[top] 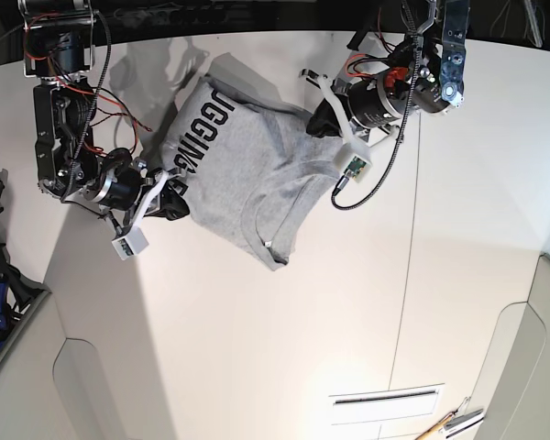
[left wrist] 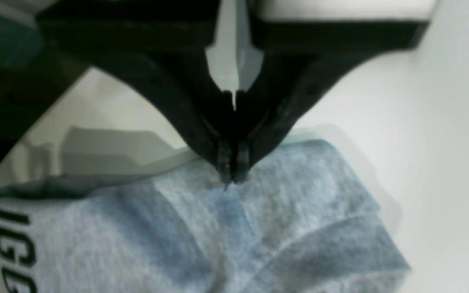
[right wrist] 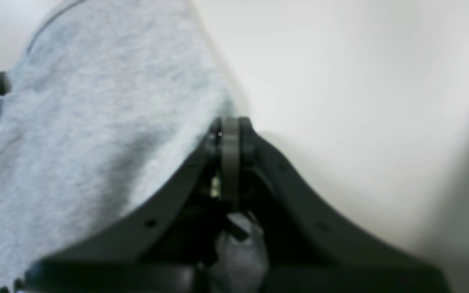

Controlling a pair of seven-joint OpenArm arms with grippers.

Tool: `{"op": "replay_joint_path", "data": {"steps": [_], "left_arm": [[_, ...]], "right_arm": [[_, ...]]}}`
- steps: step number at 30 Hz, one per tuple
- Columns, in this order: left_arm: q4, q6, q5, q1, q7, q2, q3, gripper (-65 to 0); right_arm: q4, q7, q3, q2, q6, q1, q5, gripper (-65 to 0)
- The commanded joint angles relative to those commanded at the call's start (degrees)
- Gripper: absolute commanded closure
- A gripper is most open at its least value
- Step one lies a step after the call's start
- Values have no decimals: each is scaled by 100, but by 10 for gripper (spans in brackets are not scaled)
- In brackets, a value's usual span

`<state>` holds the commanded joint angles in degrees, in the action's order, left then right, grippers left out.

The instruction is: Fold the T-shirt properly

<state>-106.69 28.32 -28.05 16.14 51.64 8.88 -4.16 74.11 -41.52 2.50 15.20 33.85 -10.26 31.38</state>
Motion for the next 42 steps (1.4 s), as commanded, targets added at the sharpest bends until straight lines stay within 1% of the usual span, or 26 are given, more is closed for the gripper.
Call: {"op": "replay_joint_path", "data": {"steps": [4,5,9,11,15,19,22,24,27,30,32,34,36,39,42], "left_arm": [[664,0,0,-404,7,2,0,0],[835,0,2,-490,9,2,0,0],[1137,0,11,-861,4,2,0,0],[1141,0,24,-1088,2,2,0,0],[1182,0,225,-1478,4,2,0,0],[1473,0,280,-1690,2,0,0,0],[1655,0,280,-1810,2,2,0,0],[1641,0,273,-1825,0,2,2,0],[1517,-2,212,-1816,33,138,2,0],[1169,-2,24,-1751,210,426,2,0],[817,-4,-203,-1565,260,643,2,0],[424,-26,-299,-1261,264,809,2,0],[28,-212,-297,-931,262,977,2,0],[-629,-511,-295,-308,258,1351,4,0],[-1172,-542,-238,452,238,1626,157,0]], "right_arm": [[2,-518,0,0,2,98,339,0],[7,-566,0,0,2,175,437,0],[24,-570,0,2,9,560,643,0],[68,-577,0,0,74,754,769,0],[348,-625,2,-39,87,1084,1095,0],[826,-868,4,-321,87,1316,1128,0],[970,-863,4,-483,87,1362,1123,0],[970,-837,13,-490,87,1357,1123,0],[970,-846,164,-490,87,1362,1108,0],[1038,-918,490,-474,90,1364,1110,0],[1211,-1209,704,-402,90,1366,1110,0],[1497,-1475,785,-210,90,1388,1115,0],[1792,-1604,787,48,90,1397,1174,0],[2079,-1976,787,452,87,1412,1637,0],[2177,-2149,787,833,90,1624,2072,0]]}}
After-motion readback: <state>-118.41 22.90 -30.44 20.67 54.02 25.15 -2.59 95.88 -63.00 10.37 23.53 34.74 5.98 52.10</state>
